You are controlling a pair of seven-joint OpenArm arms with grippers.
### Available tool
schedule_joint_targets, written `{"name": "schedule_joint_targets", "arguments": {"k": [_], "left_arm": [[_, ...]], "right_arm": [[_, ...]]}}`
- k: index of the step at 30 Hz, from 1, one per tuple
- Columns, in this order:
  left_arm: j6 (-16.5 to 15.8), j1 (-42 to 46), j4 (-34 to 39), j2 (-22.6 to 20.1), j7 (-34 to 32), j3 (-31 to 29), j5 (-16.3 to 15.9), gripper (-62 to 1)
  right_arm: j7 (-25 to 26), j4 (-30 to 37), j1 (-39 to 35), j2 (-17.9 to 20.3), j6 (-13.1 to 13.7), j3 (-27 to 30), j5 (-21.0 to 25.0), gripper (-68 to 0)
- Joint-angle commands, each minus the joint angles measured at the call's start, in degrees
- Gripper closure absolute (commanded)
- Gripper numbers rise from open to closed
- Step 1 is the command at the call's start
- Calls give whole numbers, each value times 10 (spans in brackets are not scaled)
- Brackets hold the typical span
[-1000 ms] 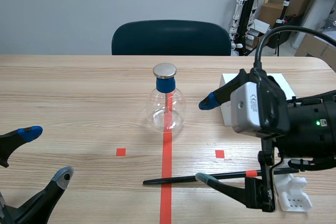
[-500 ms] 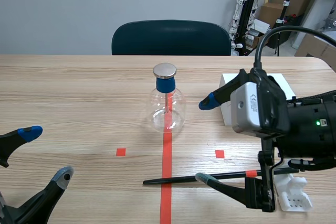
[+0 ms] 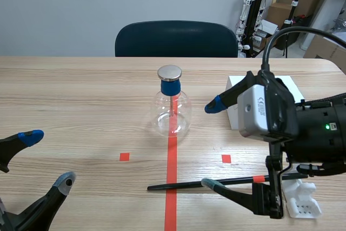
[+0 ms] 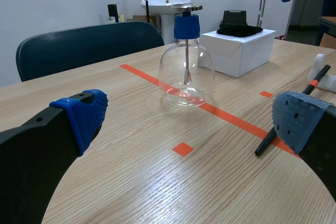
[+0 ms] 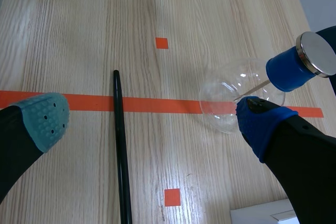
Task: Do the electroscope experiment. put the rod down on the box
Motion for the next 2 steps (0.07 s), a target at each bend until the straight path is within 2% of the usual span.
{"name": "schedule_joint_targets", "arguments": {"k": [1, 2], "left_arm": [[-1, 0, 4, -3, -6, -2, -5, -623], [-1, 0, 4, -3, -6, -2, -5, -623]], "right_arm": [[9, 4, 7, 4, -2, 9, 6, -671], [9, 4, 7, 4, -2, 9, 6, -671]]}}
